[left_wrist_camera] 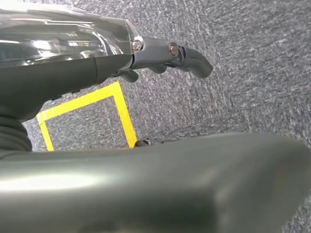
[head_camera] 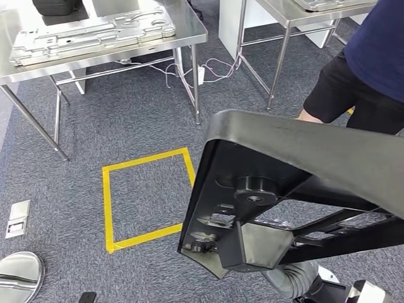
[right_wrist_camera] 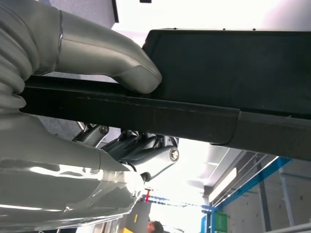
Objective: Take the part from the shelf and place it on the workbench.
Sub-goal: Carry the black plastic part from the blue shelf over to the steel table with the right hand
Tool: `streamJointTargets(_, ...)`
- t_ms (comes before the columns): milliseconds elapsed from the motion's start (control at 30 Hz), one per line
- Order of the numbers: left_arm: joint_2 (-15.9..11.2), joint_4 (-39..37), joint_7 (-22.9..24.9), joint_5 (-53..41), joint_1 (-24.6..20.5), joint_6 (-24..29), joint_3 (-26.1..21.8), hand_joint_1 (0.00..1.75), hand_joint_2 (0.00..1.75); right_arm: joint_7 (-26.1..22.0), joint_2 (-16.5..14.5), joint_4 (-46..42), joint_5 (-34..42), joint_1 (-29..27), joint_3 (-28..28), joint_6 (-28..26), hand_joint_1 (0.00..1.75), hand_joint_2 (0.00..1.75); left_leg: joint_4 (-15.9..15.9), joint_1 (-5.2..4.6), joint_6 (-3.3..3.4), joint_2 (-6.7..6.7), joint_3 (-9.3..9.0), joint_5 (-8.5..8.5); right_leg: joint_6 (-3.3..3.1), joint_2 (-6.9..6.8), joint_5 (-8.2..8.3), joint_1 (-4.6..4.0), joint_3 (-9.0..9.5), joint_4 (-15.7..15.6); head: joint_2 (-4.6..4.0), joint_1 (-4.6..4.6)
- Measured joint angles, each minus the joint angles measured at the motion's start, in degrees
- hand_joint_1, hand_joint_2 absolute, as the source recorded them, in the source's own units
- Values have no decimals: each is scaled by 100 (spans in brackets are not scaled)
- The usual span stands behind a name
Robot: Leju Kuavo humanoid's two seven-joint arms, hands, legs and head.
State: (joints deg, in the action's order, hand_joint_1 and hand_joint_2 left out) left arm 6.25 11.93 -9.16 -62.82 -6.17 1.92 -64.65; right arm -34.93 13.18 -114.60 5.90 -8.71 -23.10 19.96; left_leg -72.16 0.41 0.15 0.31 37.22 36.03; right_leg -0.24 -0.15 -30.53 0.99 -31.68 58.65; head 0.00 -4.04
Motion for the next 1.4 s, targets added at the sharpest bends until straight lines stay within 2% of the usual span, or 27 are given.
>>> streamJointTargets(67,-2,0,-1,0,-5,0,0,0,175,0,0,-1,0,2,0,0,175,175,782,-20,69,-4,-351,-417,17,11,-15,-13,28,1,0,1)
streamJointTargets(100,-4,0,-1,0,-9,0,0,0,175,-1,0,-2,0,4,0,0,175,175,1085,-35,100,-7,-485,-530,33,16,-22,-20,29,5,0,1)
streamJointTargets(133,-7,0,-1,0,-13,0,0,0,175,-1,0,-2,0,4,-1,0,175,175,1251,-48,121,-11,-552,-565,53,18,-25,-24,22,8,0,1)
streamJointTargets(233,-9,0,-1,0,-15,0,0,0,175,-1,1,-2,0,6,-1,0,175,175,1358,-50,156,-12,-569,-557,141,15,-25,-18,4,3,0,2)
streamJointTargets(267,-9,0,-1,0,-14,0,0,0,175,-1,2,-3,0,9,-1,0,175,175,1382,-36,177,-8,-574,-575,167,16,-76,-17,-10,51,0,3)
streamJointTargets(333,-8,0,-1,0,-18,2,0,0,175,-2,4,-5,0,12,1,0,175,175,1419,-7,216,4,-585,-603,200,18,-363,-13,-181,472,0,5)
streamJointTargets(400,-9,0,-1,0,-15,2,0,0,175,-2,4,-3,0,7,1,0,175,175,1419,-8,228,13,-582,-602,223,20,-726,-11,-524,1235,0,6)
streamJointTargets(433,-9,0,0,0,-11,1,0,0,175,-2,4,-1,0,1,1,0,175,175,1418,-9,229,17,-583,-601,237,19,-802,-8,-653,1511,0,6)
streamJointTargets(467,-9,0,1,0,-9,0,0,0,175,-2,4,1,0,-2,1,0,175,175,1417,-8,228,19,-588,-600,248,18,-762,-6,-689,1590,0,6)
streamJointTargets(500,-9,0,1,0,-9,0,0,0,175,-2,4,1,0,-3,1,0,175,175,1416,-6,224,18,-597,-597,259,17,-611,-2,-612,1425,0,6)
streamJointTargets(567,-8,0,0,0,-12,0,0,0,175,-2,4,1,0,2,1,0,175,175,1404,-6,196,13,-618,-578,265,15,-201,3,-249,649,0,7)
streamJointTargets(600,-7,0,-1,0,-13,0,0,0,175,-2,4,1,0,4,1,0,175,175,1388,-17,174,9,-615,-564,249,18,-72,3,-98,303,0,5)
streamJointTargets(633,-7,0,-1,0,-13,0,0,0,175,-2,4,1,1,3,1,0,175,175,1376,-29,148,6,-607,-555,227,22,-11,-1,-12,88,0,4)
streamJointTargets(733,-8,0,1,0,-15,0,0,0,175,0,4,1,2,-2,1,0,175,175,1361,-35,90,3,-592,-543,126,30,-7,-11,-1,-1,0,2)
streamJointTargets(800,-5,0,-1,0,-21,0,1,0,175,-1,3,-1,1,3,1,0,175,175,1190,-24,40,3,-533,-395,49,16,4,8,3,-11,0,1)
streamJointTargets(833,-3,0,-1,0,-21,0,1,0,175,-2,2,-1,1,4,0,0,175,175,937,-16,10,3,-428,-230,20,6,9,18,2,-17,0,1)
streamJointTargets(900,0,0,-1,0,-14,0,0,0,175,-2,2,-2,0,1,0,0,175,175,173,-1,-32,2,-90,142,-4,-6,7,14,-8,-14,0,0)
streamJointTargets(933,0,0,-1,0,-8,0,0,0,175,-2,2,-2,0,0,0,0,175,175,-144,2,-41,2,56,245,-4,-8,7,11,-9,-13,0,0)
streamJointTargets(967,0,0,0,0,-3,0,0,0,175,-1,2,-2,0,-1,0,0,175,175,-272,2,-39,2,119,235,-4,-8,5,10,-6,-12,0,0)
streamJointTargets(1000,0,0,1,0,0,0,0,0,175,-1,2,-2,0,0,0,0,175,175,-164,2,-28,2,72,110,-2,-4,2,8,4,-11,0,0)
streamJointTargets(1067,-1,0,0,0,-3,0,0,0,175,-1,2,-2,0,2,0,0,175,175,577,-6,30,-1,-260,-320,11,5,-12,4,34,-13,0,1)
streamJointTargets(1100,-4,0,-1,0,-6,0,0,0,175,-2,1,-2,0,3,0,0,175,175,937,-18,63,-5,-421,-481,25,11,-21,-5,41,-8,0,1)
streamJointTargets(1133,-7,0,-1,0,-10,0,0,0,175,-2,1,-2,0,5,0,0,175,175,1188,-32,91,-9,-529,-560,45,15,-27,-11,37,-3,0,1)
streamJointTargets(1233,-11,0,1,0,-12,0,0,0,175,-1,1,-3,0,6,-1,0,175,175,1351,-50,135,-14,-577,-547,134,17,-21,-12,16,-15,0,2)
streamJointTargets(1300,-12,0,-1,0,-12,0,0,0,175,-1,3,-5,0,11,0,0,175,175,1399,-25,181,-8,-588,-579,194,18,-116,-9,-12,79,0,4)
streamJointTargets(1333,-12,0,-1,0,-15,1,0,0,175,-2,4,-5,0,13,1,0,175,175,1421,-10,205,-2,-596,-594,217,19,-256,-8,-94,282,0,5)
streamJointTargets(1400,-13,0,-2,0,-16,1,0,0,175,-2,4,-4,0,10,1,0,175,175,1424,-8,224,8,-594,-598,246,19,-621,-2,-411,987,0,7)
